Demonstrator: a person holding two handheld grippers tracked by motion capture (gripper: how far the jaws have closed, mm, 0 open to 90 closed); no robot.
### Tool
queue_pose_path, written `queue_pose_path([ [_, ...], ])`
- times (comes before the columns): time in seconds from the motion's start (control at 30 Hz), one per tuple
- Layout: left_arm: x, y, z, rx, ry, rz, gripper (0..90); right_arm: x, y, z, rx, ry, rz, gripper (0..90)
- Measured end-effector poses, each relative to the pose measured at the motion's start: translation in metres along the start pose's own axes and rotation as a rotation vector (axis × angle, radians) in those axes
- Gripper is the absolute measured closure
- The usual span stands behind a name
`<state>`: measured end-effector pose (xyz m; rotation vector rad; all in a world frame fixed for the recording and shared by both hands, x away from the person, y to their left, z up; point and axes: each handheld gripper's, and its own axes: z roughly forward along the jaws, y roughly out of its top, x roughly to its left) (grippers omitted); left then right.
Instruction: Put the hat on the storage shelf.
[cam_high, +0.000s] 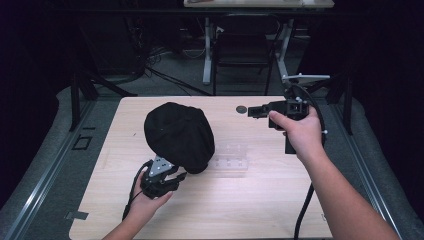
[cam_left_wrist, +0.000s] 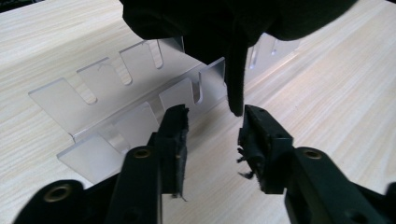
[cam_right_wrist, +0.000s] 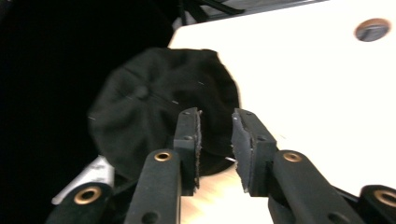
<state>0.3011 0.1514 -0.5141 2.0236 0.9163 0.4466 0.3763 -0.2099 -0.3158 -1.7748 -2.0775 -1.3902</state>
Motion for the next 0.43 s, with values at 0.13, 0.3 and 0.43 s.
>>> queue_pose_path([
  [0.13,0.005,-0.004,-0.006,-0.012,0.002,-0.003,54.8,-0.003,-0.013,0.002,-0.003,-0.073,-0.057,67.7],
  [0.3,0.018,-0.011,-0.012,-0.035,0.004,-0.051,50.5,-0.009,-0.031,0.005,-0.001,-0.145,-0.094,63.3],
  [0.43,0.025,-0.017,-0.012,-0.038,0.01,-0.076,47.2,-0.011,-0.044,0.007,-0.035,-0.193,-0.147,56.1],
])
